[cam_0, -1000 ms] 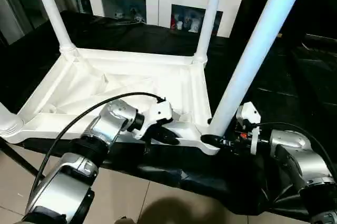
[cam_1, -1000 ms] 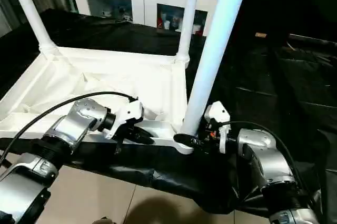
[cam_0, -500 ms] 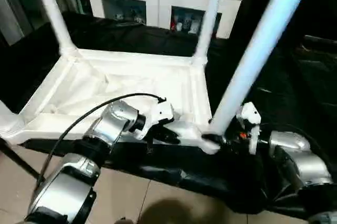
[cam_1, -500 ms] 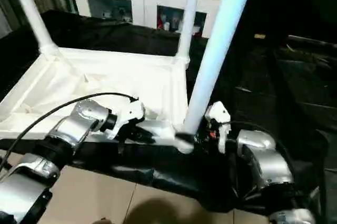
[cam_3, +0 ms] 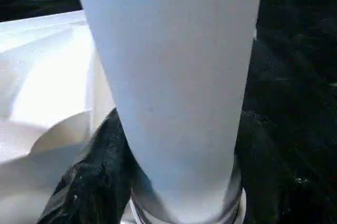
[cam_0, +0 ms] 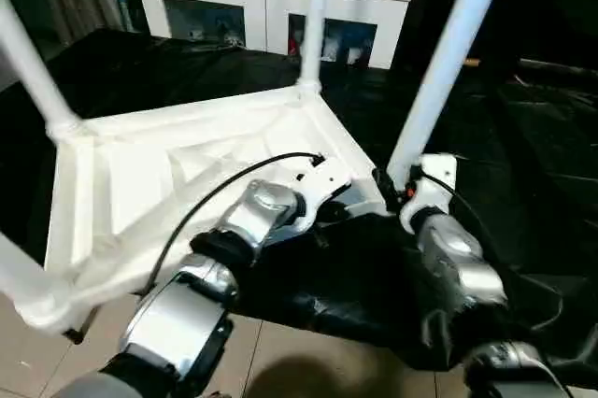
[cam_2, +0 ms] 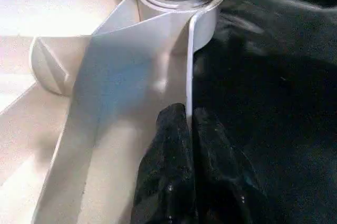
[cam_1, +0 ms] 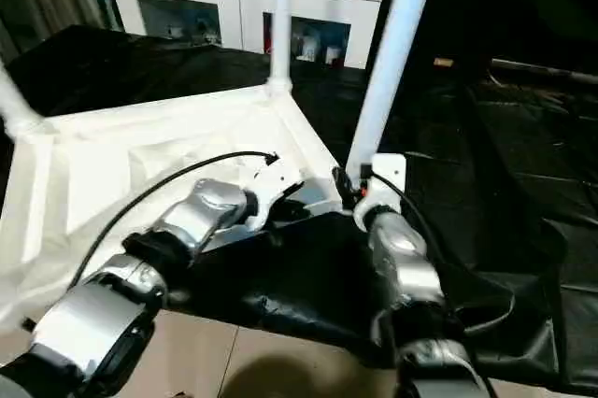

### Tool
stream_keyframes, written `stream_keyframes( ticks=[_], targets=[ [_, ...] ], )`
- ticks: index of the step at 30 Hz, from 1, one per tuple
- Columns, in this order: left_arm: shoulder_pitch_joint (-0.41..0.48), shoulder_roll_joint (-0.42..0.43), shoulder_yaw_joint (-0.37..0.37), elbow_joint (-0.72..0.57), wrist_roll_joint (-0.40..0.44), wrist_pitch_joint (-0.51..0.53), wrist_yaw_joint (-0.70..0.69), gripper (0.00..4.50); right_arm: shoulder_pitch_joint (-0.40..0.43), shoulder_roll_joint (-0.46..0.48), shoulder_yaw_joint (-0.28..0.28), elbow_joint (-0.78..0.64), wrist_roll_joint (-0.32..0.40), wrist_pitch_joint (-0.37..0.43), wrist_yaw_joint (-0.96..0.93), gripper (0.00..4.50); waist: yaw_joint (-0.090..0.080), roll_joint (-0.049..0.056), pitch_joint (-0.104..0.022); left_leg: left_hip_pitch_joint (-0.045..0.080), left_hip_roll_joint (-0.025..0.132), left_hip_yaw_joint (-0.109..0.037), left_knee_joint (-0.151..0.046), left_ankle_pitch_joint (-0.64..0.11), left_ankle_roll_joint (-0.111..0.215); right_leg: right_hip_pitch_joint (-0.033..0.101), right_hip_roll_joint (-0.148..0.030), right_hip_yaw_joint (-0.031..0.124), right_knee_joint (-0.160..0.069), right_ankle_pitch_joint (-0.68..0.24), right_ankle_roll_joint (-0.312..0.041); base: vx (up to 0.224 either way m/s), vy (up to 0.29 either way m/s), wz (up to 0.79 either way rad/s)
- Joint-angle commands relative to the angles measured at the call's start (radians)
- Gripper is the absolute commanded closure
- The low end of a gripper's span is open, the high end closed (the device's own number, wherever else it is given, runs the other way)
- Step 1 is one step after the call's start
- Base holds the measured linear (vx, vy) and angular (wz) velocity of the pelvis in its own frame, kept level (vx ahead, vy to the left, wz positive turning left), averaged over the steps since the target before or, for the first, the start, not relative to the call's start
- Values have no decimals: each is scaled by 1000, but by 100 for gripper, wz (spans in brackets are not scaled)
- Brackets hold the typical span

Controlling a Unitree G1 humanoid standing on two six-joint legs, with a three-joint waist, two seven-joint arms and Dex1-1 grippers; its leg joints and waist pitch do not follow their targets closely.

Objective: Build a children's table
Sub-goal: Rotate leg to tighten

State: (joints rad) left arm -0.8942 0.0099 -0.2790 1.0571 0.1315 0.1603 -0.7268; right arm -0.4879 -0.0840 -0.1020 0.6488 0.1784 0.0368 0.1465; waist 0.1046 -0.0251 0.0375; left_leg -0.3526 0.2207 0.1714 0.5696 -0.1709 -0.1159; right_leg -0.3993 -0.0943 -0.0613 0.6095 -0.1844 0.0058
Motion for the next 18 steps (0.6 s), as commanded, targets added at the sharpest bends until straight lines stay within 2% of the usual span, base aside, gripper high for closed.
stream_keyframes(
  ticks=[1, 3, 5, 8, 9, 10, 11, 12, 13, 14, 15, 17, 18],
  targets=[
    [-10, 18, 32, 25, 6, -21, 62, 450, 22, 8, 10, 26, 3, 6, 66, 171, -1, -2, -57, -3, -7, 9, -63, -232, 38, 48, -34, 31, -84, -206, -166, 0, 0, 0],
    [-9, 21, 26, 26, 5, -30, 38, 450, 26, 3, 24, 1, 8, -5, 110, 141, -2, -2, -57, -5, -5, 8, -63, -220, 52, 51, -33, 30, -79, -164, -181, 0, 0, 0],
    [-8, 26, 21, 29, 3, -39, 13, 450, 33, -14, 36, -25, 7, -11, 139, 138, -3, -2, -55, -10, -6, 7, -65, -214, 58, 56, -32, 27, -80, -166, -181, 0, 0, 0],
    [16, 60, 3, -3, -2, -69, -101, 450, 64, -106, 58, -101, 55, 45, 334, 100, -5, -5, -55, -11, -6, 8, -62, -206, 74, 59, -34, 28, -81, -171, -184, 0, 0, 0],
    [16, 60, 3, -3, -2, -69, -101, 450, 64, -106, 58, -101, 55, 45, 334, 96, -5, -5, -54, -12, -7, 8, -61, -205, 82, 59, -33, 28, -83, -169, -186, 0, 0, 0],
    [25, 72, -1, -17, -14, -88, -167, 450, 82, -149, 84, -131, 55, 60, 418, 90, -5, -5, -54, -13, -5, 9, -60, -195, 87, 58, -35, 29, -81, -158, -193, 0, 0, 0],
    [27, 74, -1, -19, -17, -93, -183, 450, 86, -160, 90, -138, 53, 63, 438, 90, -2, -7, -55, -13, -5, 9, -58, -185, 93, 60, -35, 28, -80, -151, -197, 0, 0, 0],
    [43, 94, -9, -51, -34, -96, -268, 450, 112, -216, 118, -178, 48, 60, 532, 90, 0, -6, -55, -13, -3, 9, -57, -178, 99, 60, -36, 28, -78, -137, -206, 0, 0, 0],
    [48, 101, -12, -63, -40, -92, -300, 450, 121, -235, 125, -192, 46, 57, 563, 90, 2, -10, -55, -13, -2, 10, -57, -173, 104, 61, -37, 28, -78, -131, -208, 0, 0, 0],
    [62, 126, -20, -96, -52, -67, -371, 450, 146, -292, 141, -236, 54, 64, 651, 90, 4, -8, -53, -14, -3, 11, -56, -170, 109, 59, -37, 29, -76, -129, -214, 0, 0, 0],
    [63, 130, -22, -100, -53, -68, -381, 450, 149, -300, 142, -242, 57, 66, 664, 90, 6, -9, -53, -12, -1, 11, -57, -176, 110, 60, -36, 29, -77, -136, -214, 0, 0, 0],
    [86, 168, -40, -152, -70, -60, -488, 450, 176, -357, 154, -298, 96, 102, 766, 90, 10, -9, -51, -11, 2, 10, -58, -186, 116, 58, -37, 29, -77, -156, -221, 0, 0, 0],
    [86, 168, -40, -152, -70, -60, -488, 450, 176, -357, 154, -298, 96, 102, 766, 90, 13, -7, -51, -8, 5, 10, -59, -192, 113, 55, -39, 30, -77, -164, -224, 0, 0, 0]
  ],
)
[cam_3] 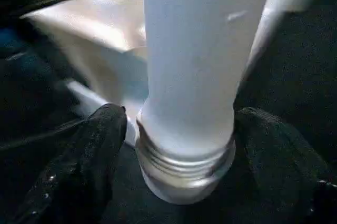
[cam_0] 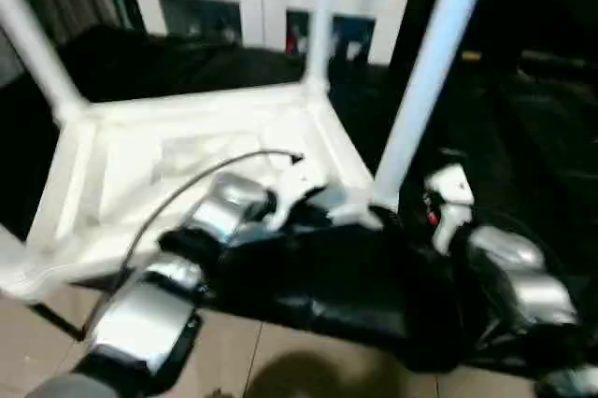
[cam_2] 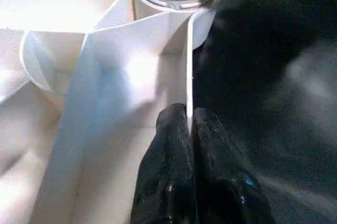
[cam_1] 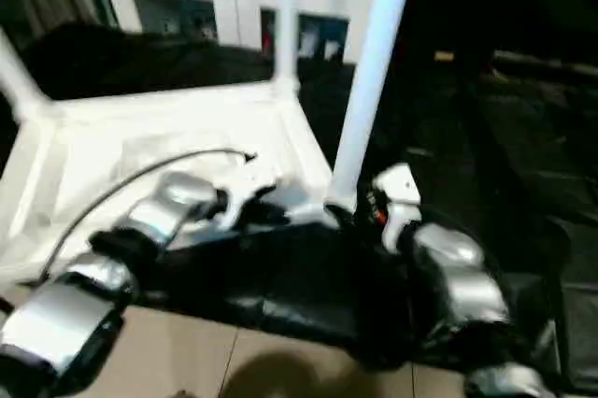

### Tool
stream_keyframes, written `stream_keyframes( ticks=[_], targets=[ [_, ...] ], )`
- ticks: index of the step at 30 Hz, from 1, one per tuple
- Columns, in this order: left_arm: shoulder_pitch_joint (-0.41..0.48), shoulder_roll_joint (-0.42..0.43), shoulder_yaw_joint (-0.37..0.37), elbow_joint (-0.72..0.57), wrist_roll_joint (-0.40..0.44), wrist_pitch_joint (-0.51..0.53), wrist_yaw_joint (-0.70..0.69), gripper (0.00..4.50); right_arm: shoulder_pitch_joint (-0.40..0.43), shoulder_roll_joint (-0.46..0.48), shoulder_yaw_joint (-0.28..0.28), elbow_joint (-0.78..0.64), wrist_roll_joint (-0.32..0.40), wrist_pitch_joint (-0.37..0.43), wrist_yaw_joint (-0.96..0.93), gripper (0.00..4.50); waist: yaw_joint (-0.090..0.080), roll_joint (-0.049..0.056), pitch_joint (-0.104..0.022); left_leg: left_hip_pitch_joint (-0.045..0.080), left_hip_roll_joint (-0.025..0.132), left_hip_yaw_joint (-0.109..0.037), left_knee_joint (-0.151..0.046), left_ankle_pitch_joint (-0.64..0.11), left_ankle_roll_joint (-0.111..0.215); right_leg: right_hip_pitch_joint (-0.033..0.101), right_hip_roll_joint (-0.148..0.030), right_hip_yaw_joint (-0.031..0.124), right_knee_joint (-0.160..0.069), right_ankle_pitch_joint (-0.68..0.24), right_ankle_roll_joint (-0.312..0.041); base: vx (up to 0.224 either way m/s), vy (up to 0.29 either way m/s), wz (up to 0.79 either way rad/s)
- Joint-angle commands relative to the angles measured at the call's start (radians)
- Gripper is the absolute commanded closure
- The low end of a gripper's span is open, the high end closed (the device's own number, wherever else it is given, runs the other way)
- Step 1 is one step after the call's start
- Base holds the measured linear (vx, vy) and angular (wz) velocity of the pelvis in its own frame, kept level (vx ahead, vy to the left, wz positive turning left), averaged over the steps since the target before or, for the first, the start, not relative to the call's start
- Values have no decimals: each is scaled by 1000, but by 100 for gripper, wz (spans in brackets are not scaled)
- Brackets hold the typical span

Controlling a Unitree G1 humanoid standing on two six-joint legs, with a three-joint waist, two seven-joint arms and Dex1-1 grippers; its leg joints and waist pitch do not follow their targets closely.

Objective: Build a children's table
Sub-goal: Rotate leg to tighten

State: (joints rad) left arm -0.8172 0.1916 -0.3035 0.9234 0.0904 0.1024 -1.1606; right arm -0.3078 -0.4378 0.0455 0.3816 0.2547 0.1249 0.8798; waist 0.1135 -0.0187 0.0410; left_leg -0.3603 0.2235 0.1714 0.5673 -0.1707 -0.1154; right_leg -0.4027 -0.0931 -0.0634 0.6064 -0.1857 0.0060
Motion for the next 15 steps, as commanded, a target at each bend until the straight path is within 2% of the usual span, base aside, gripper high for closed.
stream_keyframes(
  ticks=[1, 3, 5, 6, 9, 12, 13, 14, 15],
  targets=[
    [27, 10, -30, -55, -46, -11, -139, 450, 13, -38, 24, -62, 37, 46, 98, 90, 4, -19, -54, -1, 2, 11, -58, -199, 108, 59, -39, 31, -74, -172, -225, 0, 0, 0],
    [32, 16, -32, -63, -47, -20, -157, 450, 18, -50, 34, -72, 38, 55, 120, 90, 5, -16, -55, 1, 5, 10, -58, -200, 108, 57, -41, 33, -73, -167, -229, 0, 0, 0],
    [38, 20, -29, -75, -47, -23, -171, 450, 24, -68, 56, -85, 38, 78, 161, 90, 10, -20, -55, 4, 5, 14, -55, -193, 108, 53, -38, 33, -70, -147, -238, 0, 0, 0],
    [39, 21, -27, -79, -47, -22, -171, 450, 26, -72, 63, -89, 37, 81, 172, 90, 13, -17, -54, 3, 6, 14, -56, -195, 103, 54, -40, 33, -70, -153, -237, 0, 0, 0],
    [50, 22, -22, -94, -47, -10, -176, 450, 20, -72, 81, -71, 8, 75, 184, 90, 18, -23, -54, 2, 5, 13, -57, -192, 89, 55, -42, 32, -70, -173, -222, 0, 0, 0],
    [59, 25, -23, -106, -45, -5, -167, 450, 12, -68, 80, -65, 12, 87, 186, 90, 22, -22, -55, 1, 3, 13, -57, -184, 85, 55, -43, 33, -70, -181, -210, 0, 0, 0],
    [63, 25, -22, -114, -47, 2, -166, 450, 7, -65, 79, -63, 18, 95, 188, 90, 22, -28, -54, 0, 4, 13, -57, -182, 86, 55, -43, 33, -70, -181, -208, 0, 0, 0],
    [64, 25, -21, -116, -47, 3, -166, 450, 4, -63, 78, -61, 20, 98, 190, 117, 23, -25, -55, 1, 3, 12, -57, -178, 86, 55, -43, 33, -69, -181, -206, 0, 0, 0],
    [64, 25, -19, -118, -48, 5, -167, 450, -1, -60, 76, -57, 23, 101, 192, 117, 23, -28, -56, 0, 3, 13, -56, -169, 89, 55, -42, 33, -68, -172, -206, 0, 0, 0]
  ],
)
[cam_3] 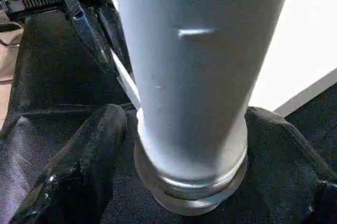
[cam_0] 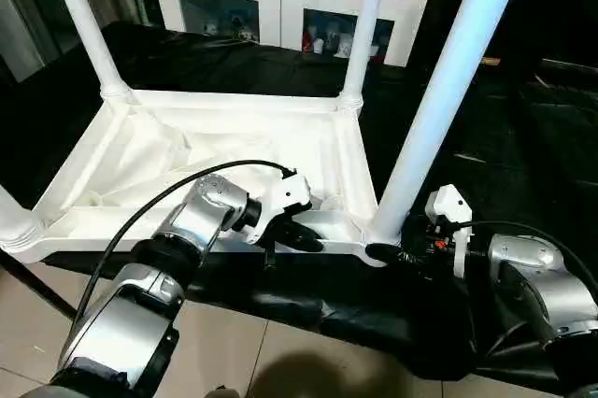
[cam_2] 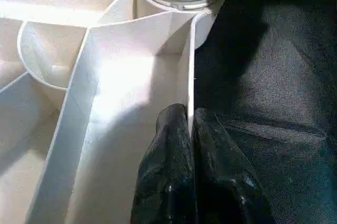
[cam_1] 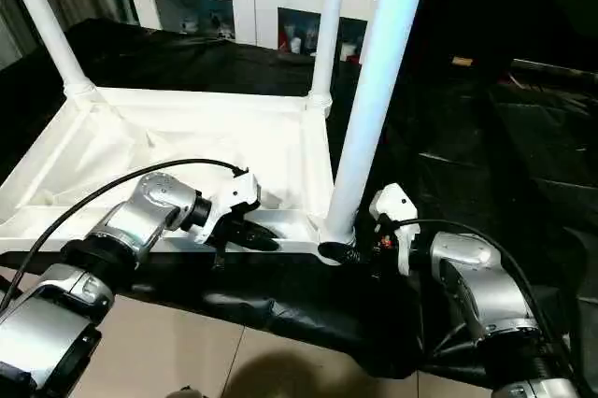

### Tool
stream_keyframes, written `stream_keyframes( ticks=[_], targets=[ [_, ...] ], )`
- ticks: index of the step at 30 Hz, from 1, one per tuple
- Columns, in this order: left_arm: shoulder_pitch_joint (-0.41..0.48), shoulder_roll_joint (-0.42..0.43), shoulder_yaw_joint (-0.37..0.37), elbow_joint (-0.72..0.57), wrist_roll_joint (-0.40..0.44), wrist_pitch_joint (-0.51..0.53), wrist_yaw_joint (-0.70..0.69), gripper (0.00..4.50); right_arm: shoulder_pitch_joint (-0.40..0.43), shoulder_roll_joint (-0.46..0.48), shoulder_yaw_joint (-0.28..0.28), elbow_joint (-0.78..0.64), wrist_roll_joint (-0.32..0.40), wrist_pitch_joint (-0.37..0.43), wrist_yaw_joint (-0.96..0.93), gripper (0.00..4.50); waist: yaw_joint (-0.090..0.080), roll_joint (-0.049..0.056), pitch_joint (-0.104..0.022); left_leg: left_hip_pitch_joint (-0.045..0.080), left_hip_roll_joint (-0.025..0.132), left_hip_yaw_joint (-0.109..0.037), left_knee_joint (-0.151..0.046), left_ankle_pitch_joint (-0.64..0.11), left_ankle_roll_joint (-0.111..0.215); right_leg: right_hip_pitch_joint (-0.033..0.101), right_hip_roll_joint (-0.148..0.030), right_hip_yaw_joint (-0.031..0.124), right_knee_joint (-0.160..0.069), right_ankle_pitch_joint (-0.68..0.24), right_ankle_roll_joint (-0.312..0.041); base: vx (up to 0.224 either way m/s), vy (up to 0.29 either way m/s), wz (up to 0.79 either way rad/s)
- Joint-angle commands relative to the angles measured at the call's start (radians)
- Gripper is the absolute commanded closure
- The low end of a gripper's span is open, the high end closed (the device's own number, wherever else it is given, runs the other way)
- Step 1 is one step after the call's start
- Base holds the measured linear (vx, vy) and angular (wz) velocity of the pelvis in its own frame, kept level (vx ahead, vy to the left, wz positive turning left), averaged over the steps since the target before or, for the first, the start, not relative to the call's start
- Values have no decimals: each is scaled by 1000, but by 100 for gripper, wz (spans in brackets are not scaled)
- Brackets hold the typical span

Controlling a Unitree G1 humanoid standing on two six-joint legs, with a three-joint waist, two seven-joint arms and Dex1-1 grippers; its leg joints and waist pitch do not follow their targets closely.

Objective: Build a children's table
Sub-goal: Rotate leg to tighten

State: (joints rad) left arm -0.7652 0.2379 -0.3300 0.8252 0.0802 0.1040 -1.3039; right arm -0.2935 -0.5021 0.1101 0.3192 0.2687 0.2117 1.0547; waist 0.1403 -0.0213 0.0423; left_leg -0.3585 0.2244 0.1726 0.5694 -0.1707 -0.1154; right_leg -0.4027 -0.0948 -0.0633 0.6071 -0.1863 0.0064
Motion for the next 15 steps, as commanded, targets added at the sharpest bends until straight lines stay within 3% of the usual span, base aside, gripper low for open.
stream_keyframes(
  ticks=[1, 7, 13, 15],
  targets=[
    [12, -22, 8, -21, -38, 5, -24, 450, -18, 6, 11, 7, 11, 16, 19, 117, -4, -24, -57, -2, 2, 11, -58, -162, 90, 55, -41, 32, -67, -164, -208, 0, 0, 0],
    [20, -15, 9, -34, -37, 10, -26, 450, -17, 6, 11, 11, 12, 21, 34, 174, -3, -24, -58, -2, 1, 13, -55, -152, 93, 55, -40, 32, -66, -149, -210, 0, 0, 0],
    [26, -13, 4, -49, -34, 22, -26, 450, -10, 5, 15, 22, 1, 14, 42, 183, -2, -24, -58, -2, 1, 13, -55, -155, 93, 56, -40, 32, -66, -151, -212, 0, 0, 0],
    [28, -13, 3, -50, -33, 24, -26, 450, -7, 11, 13, 29, -3, 9, 33, 183, -1, -17, -59, -2, 1, 12, -55, -154, 91, 56, -40, 32, -65, -142, -215, 0, 0, 0]
  ],
)
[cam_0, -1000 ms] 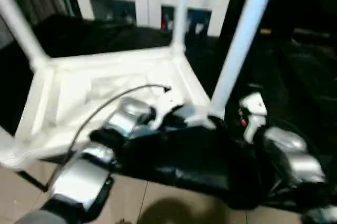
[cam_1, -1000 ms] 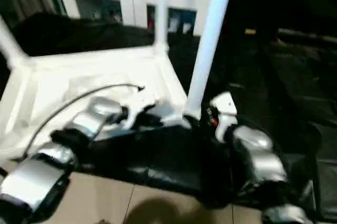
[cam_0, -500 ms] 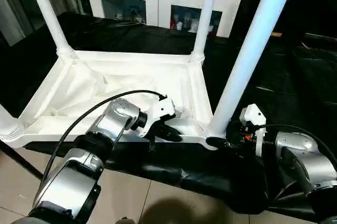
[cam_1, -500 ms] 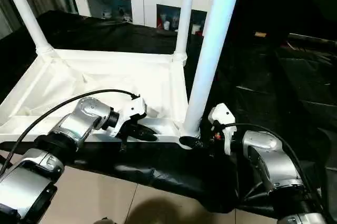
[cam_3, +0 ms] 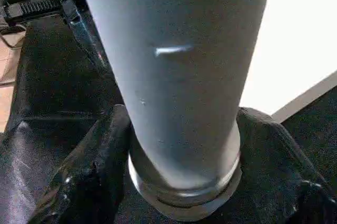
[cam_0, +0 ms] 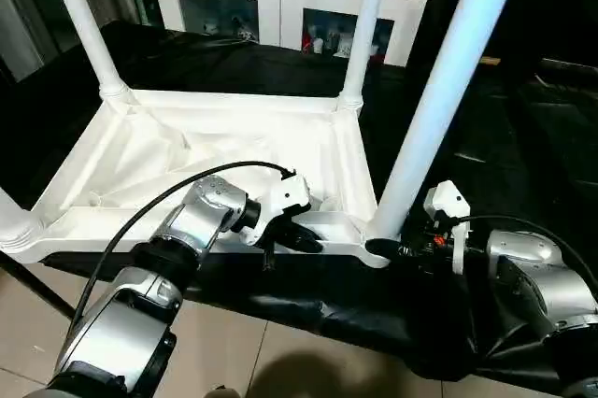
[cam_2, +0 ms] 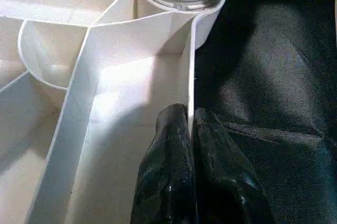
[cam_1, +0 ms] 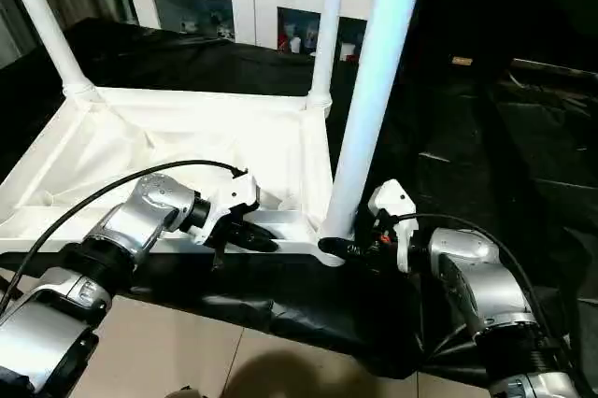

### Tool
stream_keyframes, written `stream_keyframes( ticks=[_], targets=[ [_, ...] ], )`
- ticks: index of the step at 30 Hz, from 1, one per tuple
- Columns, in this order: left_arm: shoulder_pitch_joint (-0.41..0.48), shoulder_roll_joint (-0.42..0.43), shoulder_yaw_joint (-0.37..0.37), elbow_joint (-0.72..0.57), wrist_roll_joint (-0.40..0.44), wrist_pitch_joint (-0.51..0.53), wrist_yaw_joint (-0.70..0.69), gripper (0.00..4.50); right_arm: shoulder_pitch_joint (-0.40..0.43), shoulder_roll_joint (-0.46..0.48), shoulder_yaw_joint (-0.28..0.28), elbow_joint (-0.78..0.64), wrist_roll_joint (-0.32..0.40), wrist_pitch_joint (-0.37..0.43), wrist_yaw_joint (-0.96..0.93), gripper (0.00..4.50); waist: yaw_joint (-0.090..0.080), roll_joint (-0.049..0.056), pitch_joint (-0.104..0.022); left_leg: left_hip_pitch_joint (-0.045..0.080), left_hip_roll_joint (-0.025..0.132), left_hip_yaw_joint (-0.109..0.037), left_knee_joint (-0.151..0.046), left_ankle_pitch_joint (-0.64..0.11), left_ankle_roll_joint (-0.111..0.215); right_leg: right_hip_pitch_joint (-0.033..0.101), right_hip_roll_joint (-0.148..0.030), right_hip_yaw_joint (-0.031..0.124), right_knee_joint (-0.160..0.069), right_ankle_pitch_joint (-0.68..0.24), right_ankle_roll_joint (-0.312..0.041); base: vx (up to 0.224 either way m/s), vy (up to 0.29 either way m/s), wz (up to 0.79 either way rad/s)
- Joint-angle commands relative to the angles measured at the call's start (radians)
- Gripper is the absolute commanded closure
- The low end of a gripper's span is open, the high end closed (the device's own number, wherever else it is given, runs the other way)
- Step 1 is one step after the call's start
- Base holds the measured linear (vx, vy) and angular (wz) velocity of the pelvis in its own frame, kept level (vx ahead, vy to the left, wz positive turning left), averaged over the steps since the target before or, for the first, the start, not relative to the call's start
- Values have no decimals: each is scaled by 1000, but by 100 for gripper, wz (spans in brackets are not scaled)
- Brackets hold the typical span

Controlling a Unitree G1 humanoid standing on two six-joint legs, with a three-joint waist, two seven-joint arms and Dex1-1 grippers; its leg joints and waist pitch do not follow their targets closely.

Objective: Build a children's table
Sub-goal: Rotate leg to tighten

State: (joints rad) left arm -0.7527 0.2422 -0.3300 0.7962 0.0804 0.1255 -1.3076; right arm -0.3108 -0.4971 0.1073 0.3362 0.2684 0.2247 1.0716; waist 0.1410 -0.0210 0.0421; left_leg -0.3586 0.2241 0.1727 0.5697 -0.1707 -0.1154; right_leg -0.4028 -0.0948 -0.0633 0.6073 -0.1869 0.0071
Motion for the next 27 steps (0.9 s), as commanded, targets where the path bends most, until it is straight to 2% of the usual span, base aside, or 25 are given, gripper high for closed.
stream_keyframes(
  ticks=[1, 4, 5, 7, 8, 9, 10, 11, 13, 15, 17, 18, 19, 21, 23, 26, 27],
  targets=[
    [15, -18, 4, -19, -30, 3, -12, 450, 12, 12, 12, 15, -3, -6, 6, 183, -3, -17, -58, -2, 1, 12, -55, -156, 90, 56, -39, 32, -65, -140, -216, 0, 0, 0],
    [5, -34, 18, 7, -19, 9, 59, 450, 12, 48, -17, 43, -10, -18, -81, 183, -4, -17, -59, -1, 1, 12, -56, -162, 83, 55, -39, 33, -66, -137, -219, 0, 0, 0],
    [-12, -55, 33, 40, -11, 13, 129, 450, 4, 85, -47, 80, -17, -31, -169, 184, -7, -10, -58, 0, 0, 12, -57, -178, 75, 53, -40, 32, -68, -155, -220, 0, 0, 0],
    [-44, -97, 60, 100, -4, 21, 252, 450, -10, 153, -98, 156, -31, -64, -335, 184, -13, -14, -57, 0, -3, 12, -59, -197, 53, 52, -39, 31, -73, -201, -206, 0, 0, 0],
    [-55, -112, 69, 120, -2, 23, 297, 450, -15, 176, -114, 179, -35, -71, -389, 184, -17, -12, -57, 3, -4, 11, -61, -215, 37, 49, -40, 30, -79, -247, -194, 0, 0, 0],
    [-55, -112, 69, 120, -2, 23, 297, 450, -15, 176, -114, 179, -35, -71, -389, 184, -22, -15, -57, 3, -5, 9, -62, -223, 29, 52, -39, 30, -80, -267, -185, 0, 0, 0],
    [-70, -132, 81, 146, -3, 34, 347, 450, -19, 207, -133, 205, -45, -81, -476, 184, -24, -16, -57, 2, -5, 9, -61, -225, 32, 53, -39, 30, -81, -270, -182, 0, 0, 0],
    [-95, -167, 94, 189, 3, 39, 443, 450, -25, 263, -166, 237, -49, -76, -613, 184, -30, -13, -55, 2, -6, 11, -61, -228, 35, 48, -37, 32, -84, -279, -176, 0, 0, 0],
    [-124, -206, 109, 238, 6, 51, 546, 450, -42, 316, -173, 272, -87, -82, -767, 184, -33, -12, -56, 3, -8, 7, -64, -233, 17, 48, -39, 30, -89, -333, -152, 0, 0, 0],
    [-137, -221, 113, 257, 8, 51, 589, 450, -61, 338, -169, 291, -109, -89, -830, 184, -35, -10, -56, 1, -9, 6, -65, -234, 19, 49, -36, 30, -89, -313, -151, 0, 0, 0],
    [-148, -237, 111, 273, 13, 50, 621, 450, -91, 377, -164, 309, -108, -109, -846, 184, -35, -6, -56, 2, -9, 6, -65, -248, 29, 47, -38, 31, -90, -306, -154, 0, 0, 0],
    [-149, -239, 111, 276, 15, 49, 623, 450, -95, 381, -158, 312, -113, -115, -843, 184, -34, -9, -57, 0, -10, 6, -65, -241, 32, 50, -36, 30, -90, -295, -153, 0, 0, 0],
    [-154, -247, 107, 287, 24, 41, 626, 450, -110, 400, -132, 317, -125, -155, -798, 184, -33, -5, -57, 0, -10, 7, -65, -241, 38, 49, -37, 31, -89, -279, -157, 0, 0, 0],
    [-157, -250, 106, 295, 29, 35, 628, 450, -115, 408, -121, 320, -129, -179, -776, 184, -32, -7, -57, -2, -9, 7, -65, -235, 44, 51, -37, 31, -88, -257, -162, 0, 0, 0],
    [-162, -243, 100, 314, 33, 11, 601, 450, -107, 412, -127, 284, -77, -216, -668, 129, -30, -5, -56, -1, -10, 7, -65, -245, 54, 53, -37, 30, -89, -257, -165, 0, 0, 0],
    [-156, -229, 90, 310, 32, -12, 554, 450, -102, 386, -135, 262, -50, -210, -613, 105, -28, -5, -56, -4, -9, 6, -65, -247, 67, 56, -36, 29, -88, -242, -170, 0, 0, 0],
    [-149, -218, 84, 301, 30, -23, 519, 450, -94, 355, -127, 242, -41, -194, -564, 93, -30, -3, -57, -7, -10, 5, -66, -230, 69, 59, -38, 29, -86, -234, -171, 0, 0, 0]
  ],
)
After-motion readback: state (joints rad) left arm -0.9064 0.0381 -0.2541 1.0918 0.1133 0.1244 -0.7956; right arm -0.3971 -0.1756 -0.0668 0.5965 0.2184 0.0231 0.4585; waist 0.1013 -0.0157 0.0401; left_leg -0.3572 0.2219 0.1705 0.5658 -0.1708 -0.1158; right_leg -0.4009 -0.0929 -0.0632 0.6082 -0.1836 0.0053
